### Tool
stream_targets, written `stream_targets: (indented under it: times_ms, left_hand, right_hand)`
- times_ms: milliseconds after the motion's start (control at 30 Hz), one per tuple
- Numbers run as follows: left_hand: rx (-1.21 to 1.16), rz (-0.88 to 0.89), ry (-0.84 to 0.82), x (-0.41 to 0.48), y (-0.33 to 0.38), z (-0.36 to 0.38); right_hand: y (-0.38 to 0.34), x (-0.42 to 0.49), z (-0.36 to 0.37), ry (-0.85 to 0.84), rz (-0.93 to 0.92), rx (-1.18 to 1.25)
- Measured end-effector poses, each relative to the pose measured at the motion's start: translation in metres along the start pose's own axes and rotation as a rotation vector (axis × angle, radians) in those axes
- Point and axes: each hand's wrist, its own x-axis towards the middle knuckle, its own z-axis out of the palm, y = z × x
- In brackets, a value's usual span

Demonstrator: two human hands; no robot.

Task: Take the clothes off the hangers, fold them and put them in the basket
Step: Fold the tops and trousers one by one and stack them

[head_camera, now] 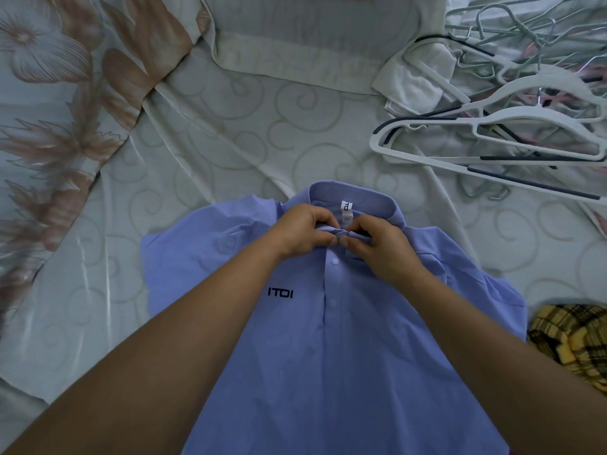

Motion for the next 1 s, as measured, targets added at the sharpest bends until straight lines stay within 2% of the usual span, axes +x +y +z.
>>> stream_targets:
  times_ms: [300, 433, 633, 800, 933, 1000]
  left_hand:
    - [-0.187, -0.107, -0.06, 0.0, -0.002, -0.006]
    - [-0.231, -0.119, -0.056, -0.001, -0.003, -0.004]
    - [-0.183, -0.088, -0.024, -0.001, -0.006, 0.001]
    - [-0.154, -0.05, 0.056, 0.0, -0.009, 0.008]
    - [-0.193, -0.043, 0.087, 0.0, -0.01, 0.012]
    - [-0.242, -0.058, 0.071, 0.001, -0.01, 0.011]
  right_hand:
    - [0.006, -0.011, 0.004, 0.119, 0.0, 0.199]
    - [0.004, -0.007, 0.006, 0.122, 0.029, 0.155]
    - [0.003, 0.003, 0.004, 0.019, 0.033, -0.135]
    - [0.002, 0.004, 0.003, 0.002, 0.033, -0.108]
    - [0.003, 0.003, 0.005, 0.025, 0.028, -0.112]
    - [0.003, 0.001, 0.004, 0.05, 0.053, -0.04]
